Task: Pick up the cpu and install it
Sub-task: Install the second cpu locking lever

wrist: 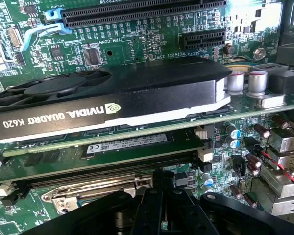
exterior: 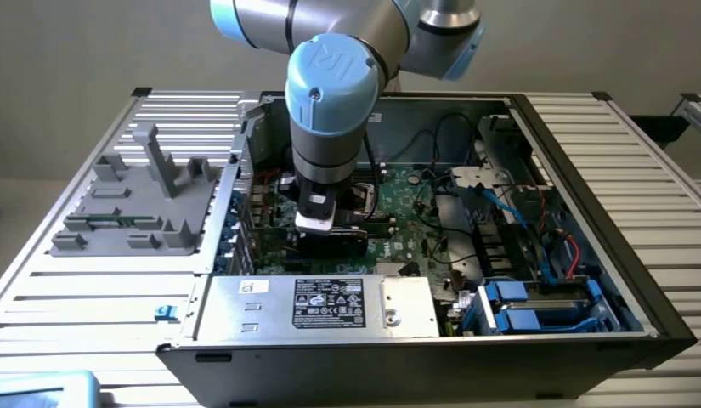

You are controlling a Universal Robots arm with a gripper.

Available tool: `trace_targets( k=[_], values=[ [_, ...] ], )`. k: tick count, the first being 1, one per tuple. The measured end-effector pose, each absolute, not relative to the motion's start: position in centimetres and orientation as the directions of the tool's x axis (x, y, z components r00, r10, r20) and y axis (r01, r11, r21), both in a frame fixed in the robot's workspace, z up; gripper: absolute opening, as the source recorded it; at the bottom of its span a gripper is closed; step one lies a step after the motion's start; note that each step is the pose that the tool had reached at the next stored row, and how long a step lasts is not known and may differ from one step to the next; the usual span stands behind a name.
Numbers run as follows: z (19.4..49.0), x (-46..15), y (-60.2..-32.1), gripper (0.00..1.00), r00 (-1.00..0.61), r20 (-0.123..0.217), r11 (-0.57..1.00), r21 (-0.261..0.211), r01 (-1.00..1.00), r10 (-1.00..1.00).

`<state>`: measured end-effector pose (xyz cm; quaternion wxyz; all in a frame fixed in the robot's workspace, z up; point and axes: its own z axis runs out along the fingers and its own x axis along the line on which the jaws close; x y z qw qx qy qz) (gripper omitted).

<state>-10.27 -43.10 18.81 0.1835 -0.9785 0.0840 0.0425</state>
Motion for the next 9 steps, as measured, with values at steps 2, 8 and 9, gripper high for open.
trace_targets(
  k=[2, 8, 9],
  values=[
    [18.8, -10.28, -43.1, 0.11, 0.982, -0.114, -0.918, -0.353, -0.18, -0.149],
    [18.73, -10.3, -43.1, 0.11, 0.982, -0.114, -0.918, -0.353, -0.18, -0.149],
    [18.72, -10.3, -43.1, 0.11, 0.982, -0.114, -0.918, -0.353, -0.18, -0.149]
  ],
)
